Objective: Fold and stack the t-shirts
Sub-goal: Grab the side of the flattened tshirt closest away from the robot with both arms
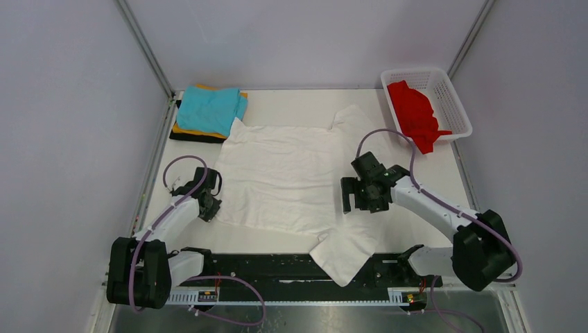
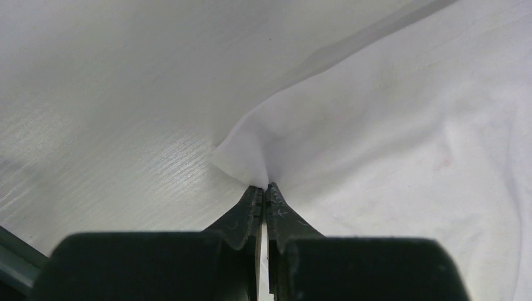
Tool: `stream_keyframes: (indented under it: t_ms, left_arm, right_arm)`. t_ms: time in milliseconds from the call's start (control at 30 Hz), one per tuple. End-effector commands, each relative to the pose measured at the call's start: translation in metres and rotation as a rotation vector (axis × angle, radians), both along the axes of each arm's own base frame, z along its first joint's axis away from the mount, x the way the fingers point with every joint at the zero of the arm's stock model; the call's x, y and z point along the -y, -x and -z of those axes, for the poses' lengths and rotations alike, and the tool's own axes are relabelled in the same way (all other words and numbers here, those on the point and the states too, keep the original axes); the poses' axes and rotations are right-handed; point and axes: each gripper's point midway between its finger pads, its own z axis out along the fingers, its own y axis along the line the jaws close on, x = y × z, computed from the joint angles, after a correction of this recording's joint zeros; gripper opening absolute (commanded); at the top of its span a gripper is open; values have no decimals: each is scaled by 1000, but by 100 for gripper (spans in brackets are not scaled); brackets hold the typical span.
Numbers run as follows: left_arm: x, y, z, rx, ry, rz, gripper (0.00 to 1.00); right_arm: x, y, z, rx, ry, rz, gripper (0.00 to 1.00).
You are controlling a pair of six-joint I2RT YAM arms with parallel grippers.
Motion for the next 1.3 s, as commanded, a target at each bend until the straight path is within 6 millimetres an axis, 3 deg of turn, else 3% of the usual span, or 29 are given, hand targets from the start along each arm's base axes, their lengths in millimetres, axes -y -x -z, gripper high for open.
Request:
stream_keyframes:
  t_ms: [0, 200, 533, 667, 767, 867, 967, 1267]
  left_arm:
    - [7, 12, 11, -40, 43, 20, 0]
    - [14, 8, 11, -12, 82, 20, 0]
    - [27, -16, 3, 40, 140, 50, 0]
    - [29, -22, 0, 40, 149, 58, 0]
    - [31, -23, -3, 52, 156, 62, 0]
    - [31, -23, -4, 62, 157, 66, 0]
    - [32, -23, -5, 80, 162, 78, 0]
    - [27, -19, -13, 144, 134, 99, 0]
  right_arm:
    - [-4, -3, 18, -68, 18, 44, 98]
    - [1, -31, 50, -177, 11, 165, 98]
    - [15, -118, 53, -168, -40, 230, 99]
    - [16, -145, 41, -115, -20, 234, 99]
    - [22, -145, 19, -58, -4, 231, 98]
    - [26, -128, -6, 5, 12, 215, 96]
    - [23, -86, -16, 23, 74, 144, 96]
    - [3, 62, 6, -152, 156, -84, 91]
